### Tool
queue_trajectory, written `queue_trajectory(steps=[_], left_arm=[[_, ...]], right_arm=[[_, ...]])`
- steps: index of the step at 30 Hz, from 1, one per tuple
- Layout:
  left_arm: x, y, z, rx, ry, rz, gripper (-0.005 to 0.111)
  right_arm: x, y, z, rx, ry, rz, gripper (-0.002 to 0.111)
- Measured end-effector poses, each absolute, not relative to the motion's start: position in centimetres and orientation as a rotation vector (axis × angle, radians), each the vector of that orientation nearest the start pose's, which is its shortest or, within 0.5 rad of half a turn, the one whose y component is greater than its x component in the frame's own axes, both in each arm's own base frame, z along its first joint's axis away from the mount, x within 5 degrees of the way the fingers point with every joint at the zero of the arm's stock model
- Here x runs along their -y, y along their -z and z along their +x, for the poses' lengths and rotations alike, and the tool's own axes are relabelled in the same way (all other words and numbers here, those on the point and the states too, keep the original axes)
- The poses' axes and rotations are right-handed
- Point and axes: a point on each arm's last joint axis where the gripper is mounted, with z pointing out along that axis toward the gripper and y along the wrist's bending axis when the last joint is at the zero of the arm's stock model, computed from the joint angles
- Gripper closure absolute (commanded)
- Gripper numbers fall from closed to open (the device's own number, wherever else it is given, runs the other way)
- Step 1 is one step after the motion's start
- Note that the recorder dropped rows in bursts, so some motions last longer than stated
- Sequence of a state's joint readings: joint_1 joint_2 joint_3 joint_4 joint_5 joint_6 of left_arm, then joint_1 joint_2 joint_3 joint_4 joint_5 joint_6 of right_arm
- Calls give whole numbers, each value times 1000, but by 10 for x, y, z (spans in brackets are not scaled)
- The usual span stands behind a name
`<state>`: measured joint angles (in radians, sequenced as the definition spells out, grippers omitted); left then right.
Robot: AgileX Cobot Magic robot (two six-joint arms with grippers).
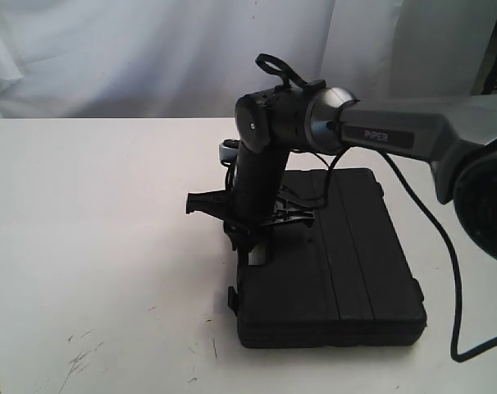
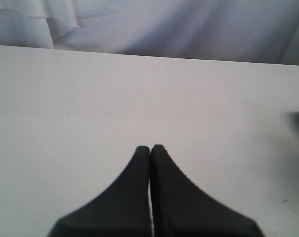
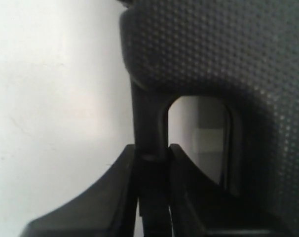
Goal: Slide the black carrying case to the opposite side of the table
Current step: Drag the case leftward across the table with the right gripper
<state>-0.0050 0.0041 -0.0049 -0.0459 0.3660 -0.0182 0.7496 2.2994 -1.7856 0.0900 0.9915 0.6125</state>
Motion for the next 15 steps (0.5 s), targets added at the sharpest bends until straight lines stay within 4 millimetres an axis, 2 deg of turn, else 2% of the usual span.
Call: queue_trajectory(steps=[7,15], left_arm=[[2,-182,53,-1848,61,-40,107],[2,-182,53,-1848,61,-40,107]], right_arm=[[-338,-135,334,-3031,-366,-69,108],[-356,-137,327,-2998,-419,-103,108]])
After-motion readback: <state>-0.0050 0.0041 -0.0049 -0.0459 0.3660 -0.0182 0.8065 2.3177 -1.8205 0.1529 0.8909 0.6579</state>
